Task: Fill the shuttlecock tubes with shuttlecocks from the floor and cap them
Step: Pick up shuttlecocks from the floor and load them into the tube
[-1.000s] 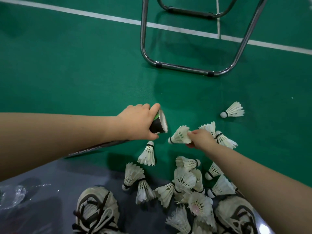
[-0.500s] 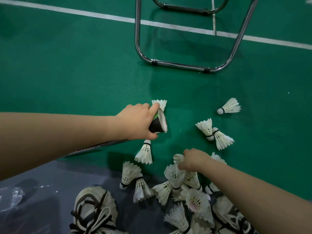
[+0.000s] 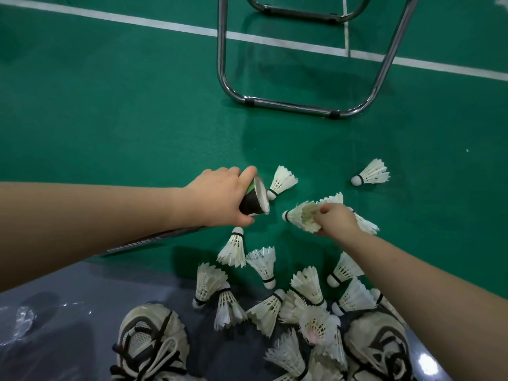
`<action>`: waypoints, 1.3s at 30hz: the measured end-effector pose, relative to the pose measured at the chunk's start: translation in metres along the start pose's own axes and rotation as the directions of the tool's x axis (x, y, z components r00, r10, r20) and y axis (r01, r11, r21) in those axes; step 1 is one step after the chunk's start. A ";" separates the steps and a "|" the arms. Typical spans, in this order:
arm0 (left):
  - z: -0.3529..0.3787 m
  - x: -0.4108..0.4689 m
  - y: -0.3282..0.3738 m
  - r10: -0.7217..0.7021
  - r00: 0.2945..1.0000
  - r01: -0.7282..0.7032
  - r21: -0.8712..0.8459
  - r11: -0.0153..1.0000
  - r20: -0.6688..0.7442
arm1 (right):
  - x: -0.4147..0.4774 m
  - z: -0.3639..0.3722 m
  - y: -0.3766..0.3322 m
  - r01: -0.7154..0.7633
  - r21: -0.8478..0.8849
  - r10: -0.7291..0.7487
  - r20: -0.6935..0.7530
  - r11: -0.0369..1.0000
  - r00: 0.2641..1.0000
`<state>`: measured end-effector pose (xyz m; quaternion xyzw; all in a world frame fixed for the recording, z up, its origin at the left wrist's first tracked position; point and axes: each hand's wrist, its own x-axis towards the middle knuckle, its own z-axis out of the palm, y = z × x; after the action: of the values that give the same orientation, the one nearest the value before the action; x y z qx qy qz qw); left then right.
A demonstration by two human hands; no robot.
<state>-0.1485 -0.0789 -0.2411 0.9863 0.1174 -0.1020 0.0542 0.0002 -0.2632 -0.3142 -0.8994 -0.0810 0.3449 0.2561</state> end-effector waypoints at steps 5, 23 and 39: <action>0.001 0.000 0.001 0.002 1.000 -0.002 0.008 1.000 0.005 | -0.002 0.003 -0.011 -0.181 0.758 0.080 0.168 0.627 0.982; 0.002 0.002 -0.001 -0.004 1.000 0.004 0.001 1.000 0.007 | -0.031 0.034 -0.028 0.433 -0.239 -0.366 0.279 0.869 0.888; -0.005 0.006 0.008 -0.056 0.998 0.058 -0.072 0.996 0.031 | -0.059 0.009 -0.100 0.249 0.363 -0.308 0.116 0.898 0.944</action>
<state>-0.1395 -0.0842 -0.2364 0.9783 0.1485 -0.1137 0.0889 -0.0464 -0.1930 -0.2339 -0.7872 -0.1693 0.3888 0.4479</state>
